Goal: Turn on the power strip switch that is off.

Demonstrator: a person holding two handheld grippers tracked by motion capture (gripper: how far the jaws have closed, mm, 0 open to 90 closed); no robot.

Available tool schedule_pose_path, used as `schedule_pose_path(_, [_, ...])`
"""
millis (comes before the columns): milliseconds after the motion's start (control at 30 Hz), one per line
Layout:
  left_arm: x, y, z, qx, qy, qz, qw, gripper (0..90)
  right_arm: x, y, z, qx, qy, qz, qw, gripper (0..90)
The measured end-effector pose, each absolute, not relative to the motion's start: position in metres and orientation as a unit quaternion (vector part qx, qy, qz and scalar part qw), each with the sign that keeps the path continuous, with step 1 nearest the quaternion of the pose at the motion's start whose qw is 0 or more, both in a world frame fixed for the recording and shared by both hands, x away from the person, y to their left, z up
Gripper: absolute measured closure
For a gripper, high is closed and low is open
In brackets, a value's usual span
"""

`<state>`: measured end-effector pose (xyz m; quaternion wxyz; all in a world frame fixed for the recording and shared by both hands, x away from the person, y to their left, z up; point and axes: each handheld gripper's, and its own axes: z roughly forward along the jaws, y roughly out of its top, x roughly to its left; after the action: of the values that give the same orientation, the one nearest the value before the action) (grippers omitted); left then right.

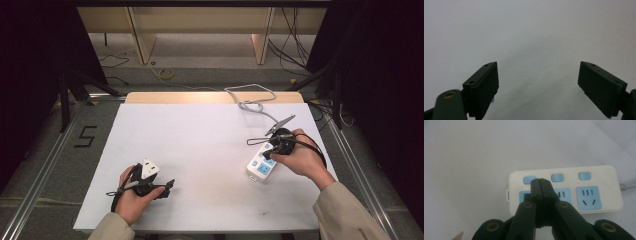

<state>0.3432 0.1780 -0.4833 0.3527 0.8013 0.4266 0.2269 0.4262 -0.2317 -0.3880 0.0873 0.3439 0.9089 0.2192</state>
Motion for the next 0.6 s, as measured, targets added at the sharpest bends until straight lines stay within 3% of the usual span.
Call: schedule_pose_path(600, [0.3433, 0.1778, -0.4835, 0.801, 0.426, 0.227, 0.354, 16.7, 0.43, -0.2261, -0.3903, 0.345, 0.911, 0.211, 0.086, 90.0])
